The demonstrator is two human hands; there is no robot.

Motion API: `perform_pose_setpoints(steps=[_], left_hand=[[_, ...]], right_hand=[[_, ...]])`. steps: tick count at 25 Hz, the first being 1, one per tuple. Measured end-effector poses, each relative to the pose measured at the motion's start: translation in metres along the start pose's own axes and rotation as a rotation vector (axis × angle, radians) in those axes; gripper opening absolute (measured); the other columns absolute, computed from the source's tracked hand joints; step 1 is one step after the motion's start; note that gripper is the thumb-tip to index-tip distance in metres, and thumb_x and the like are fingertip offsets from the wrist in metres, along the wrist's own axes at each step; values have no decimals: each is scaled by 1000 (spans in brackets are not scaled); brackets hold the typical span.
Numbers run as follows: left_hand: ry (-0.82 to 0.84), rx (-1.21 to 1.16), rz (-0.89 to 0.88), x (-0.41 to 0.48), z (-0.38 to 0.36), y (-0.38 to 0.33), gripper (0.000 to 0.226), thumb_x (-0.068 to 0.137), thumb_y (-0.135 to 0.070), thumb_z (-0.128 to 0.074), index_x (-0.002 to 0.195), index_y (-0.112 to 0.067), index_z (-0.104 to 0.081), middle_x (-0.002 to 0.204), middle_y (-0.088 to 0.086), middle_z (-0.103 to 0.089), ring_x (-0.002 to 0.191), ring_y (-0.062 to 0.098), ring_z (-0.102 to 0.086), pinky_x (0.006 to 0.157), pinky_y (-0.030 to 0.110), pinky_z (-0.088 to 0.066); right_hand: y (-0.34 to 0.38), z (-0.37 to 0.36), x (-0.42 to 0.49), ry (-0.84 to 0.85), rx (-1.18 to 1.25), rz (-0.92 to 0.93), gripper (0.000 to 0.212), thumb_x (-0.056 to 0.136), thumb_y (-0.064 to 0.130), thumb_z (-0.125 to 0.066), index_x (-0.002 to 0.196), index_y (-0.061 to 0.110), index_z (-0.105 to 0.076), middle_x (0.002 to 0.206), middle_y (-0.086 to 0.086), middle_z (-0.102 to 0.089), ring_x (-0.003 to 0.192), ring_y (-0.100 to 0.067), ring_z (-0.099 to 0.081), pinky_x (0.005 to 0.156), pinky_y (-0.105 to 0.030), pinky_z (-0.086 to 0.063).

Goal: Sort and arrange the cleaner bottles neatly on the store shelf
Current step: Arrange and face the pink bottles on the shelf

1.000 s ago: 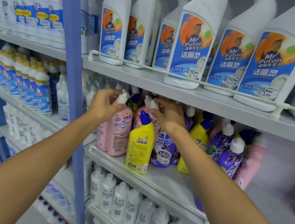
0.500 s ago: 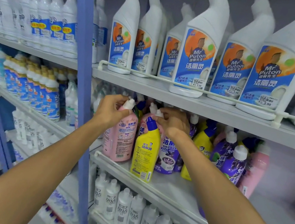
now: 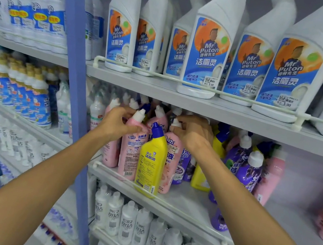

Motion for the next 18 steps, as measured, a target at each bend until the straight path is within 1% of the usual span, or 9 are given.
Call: perform_pose_setpoints(steps=[2,4,5,6,8,10,13,14,18], left_hand=[[52,-81,45,-10,-8,15,59,74,-8,-88,126,-12,-62,113,6,-73,107,26,-69,93,45,-58],[41,-171,43,-19,-14,18,52,79,0,-82,124,-14,-59,110,5,-72,106,28,-68,87,32,-61],[28,-202,26,-21,-15,18,50,80,3,-80,123,-11,-59,109,8,-72,105,29,-68,84,29,-60],[16,-224,17,-22,-14,17,49,79,6,-79,123,-6,-60,110,13,-72,105,31,-68,83,28,-60],[5,-254,12,-25,-6,14,49,78,7,-79,124,2,-61,114,21,-72,101,30,-69,80,28,-62],[-17,-246,6,-30,10,9,50,76,-2,-82,122,-3,-64,114,16,-73,97,26,-70,75,32,-61],[-47,-237,-12,-38,36,0,50,75,-14,-86,121,-19,-67,112,3,-76,101,29,-71,81,46,-60],[-50,-237,-23,-43,41,-7,50,76,-13,-86,122,-20,-67,112,2,-76,102,29,-72,83,47,-61],[-5,-206,-58,-72,47,-34,48,79,-11,-83,124,-13,-66,111,2,-76,99,24,-74,84,43,-62]], right_hand=[[-14,0,-5,26,95,-67,43,84,54,-75,122,35,-70,120,4,-72,115,-23,-64,95,-38,-55],[-22,-7,-19,66,219,-119,59,72,64,-78,121,33,-69,114,6,-74,107,-19,-68,91,-37,-57],[-24,-13,-27,87,250,-126,67,68,69,-77,122,31,-68,112,5,-75,104,-18,-69,87,-36,-58],[-27,-18,-33,97,272,-119,67,67,68,-77,121,28,-68,109,3,-76,100,-18,-71,82,-34,-58],[-30,-14,-41,93,305,-94,48,74,52,-84,111,24,-72,97,2,-76,89,-16,-71,71,-29,-55],[-31,-1,-42,105,333,-47,36,75,40,-88,105,22,-76,90,1,-76,84,-17,-71,69,-32,-56],[-36,11,-54,86,409,-29,43,74,31,-90,113,22,-75,93,4,-77,85,-10,-72,75,-29,-59],[-41,11,-59,64,455,-47,47,73,30,-90,117,21,-73,95,5,-76,85,-9,-71,77,-30,-60],[-61,-2,-85,-11,530,-123,60,69,40,-92,118,25,-60,98,5,-73,88,-15,-72,78,-44,-62]])
Point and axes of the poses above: each hand's wrist, its own x-axis towards the middle knuckle, its own z-axis out of the back of the hand, y = z × x, the point moved 7 cm from there along x, towards the middle knuckle
